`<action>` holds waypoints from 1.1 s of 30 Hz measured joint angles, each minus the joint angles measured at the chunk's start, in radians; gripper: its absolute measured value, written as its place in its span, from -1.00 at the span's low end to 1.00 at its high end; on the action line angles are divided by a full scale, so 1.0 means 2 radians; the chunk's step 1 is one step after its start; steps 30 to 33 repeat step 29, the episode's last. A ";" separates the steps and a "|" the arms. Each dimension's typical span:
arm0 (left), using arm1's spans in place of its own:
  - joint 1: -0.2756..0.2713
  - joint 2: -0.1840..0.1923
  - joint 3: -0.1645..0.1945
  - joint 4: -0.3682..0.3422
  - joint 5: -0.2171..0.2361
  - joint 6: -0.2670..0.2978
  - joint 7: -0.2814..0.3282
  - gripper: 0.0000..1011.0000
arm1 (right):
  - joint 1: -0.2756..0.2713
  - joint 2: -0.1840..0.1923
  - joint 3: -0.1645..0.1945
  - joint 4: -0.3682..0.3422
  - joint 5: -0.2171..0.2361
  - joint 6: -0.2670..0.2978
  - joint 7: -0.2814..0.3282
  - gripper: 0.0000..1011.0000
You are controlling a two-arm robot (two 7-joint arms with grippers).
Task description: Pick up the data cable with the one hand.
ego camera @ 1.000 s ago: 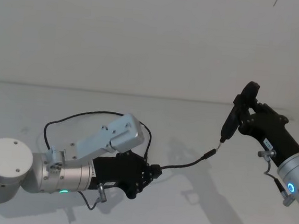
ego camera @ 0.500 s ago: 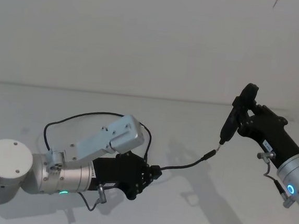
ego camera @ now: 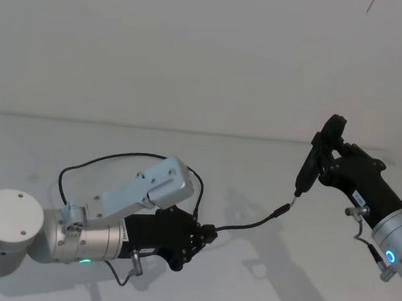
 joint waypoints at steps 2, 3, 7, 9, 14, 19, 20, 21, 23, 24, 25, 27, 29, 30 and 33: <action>0.000 0.000 0.000 0.000 0.000 0.000 0.000 -0.93 | 0.000 0.000 -0.001 0.001 0.000 0.000 0.000 -0.45; 0.000 0.000 0.000 0.000 0.000 0.000 0.000 -0.93 | 0.001 0.001 -0.001 0.001 0.000 0.000 0.000 -0.45; 0.000 0.000 0.000 0.000 0.000 0.000 0.000 -0.93 | 0.001 0.001 -0.003 0.001 0.001 0.000 0.000 -0.45; 0.000 0.000 0.000 0.000 0.000 0.000 0.000 -0.93 | 0.001 0.002 -0.003 0.002 0.001 0.000 0.000 -0.45; 0.000 0.000 0.000 0.000 0.000 0.000 0.000 -0.93 | 0.002 0.002 -0.004 0.002 0.001 0.001 0.000 -0.45; 0.000 0.000 0.000 0.000 0.000 0.000 0.000 -0.93 | 0.002 0.002 -0.005 0.003 0.002 0.001 0.001 -0.45; 0.000 0.000 0.000 0.000 0.000 0.000 0.000 -0.93 | 0.002 0.003 -0.005 0.003 0.002 0.001 0.001 -0.45; 0.000 0.000 0.000 0.000 0.000 0.000 0.000 -0.93 | 0.002 0.003 -0.005 0.003 0.002 0.001 0.001 -0.45; 0.000 0.000 0.000 0.000 0.000 0.000 0.000 -0.93 | 0.002 0.003 -0.006 0.003 0.002 0.002 0.001 -0.45; 0.000 0.000 0.000 0.000 0.000 0.000 0.000 -0.93 | 0.002 0.003 -0.006 0.003 0.002 0.002 0.001 -0.45; 0.000 0.000 0.000 0.000 0.000 0.000 0.000 -0.93 | 0.002 0.003 -0.006 0.003 0.002 0.002 0.001 -0.45; 0.000 0.000 0.000 0.000 0.000 0.000 0.000 -0.93 | 0.002 0.003 -0.006 0.003 0.002 0.002 0.001 -0.45; 0.000 0.000 0.000 0.000 0.000 0.000 0.000 -0.93 | 0.002 0.003 -0.006 0.003 0.002 0.002 0.001 -0.45; 0.000 0.000 0.000 0.000 0.000 0.000 0.000 -0.93 | 0.002 0.003 -0.006 0.003 0.002 0.002 0.001 -0.45; 0.000 0.000 0.000 0.000 0.000 0.000 0.000 -0.93 | 0.002 0.003 -0.006 0.003 0.002 0.002 0.001 -0.45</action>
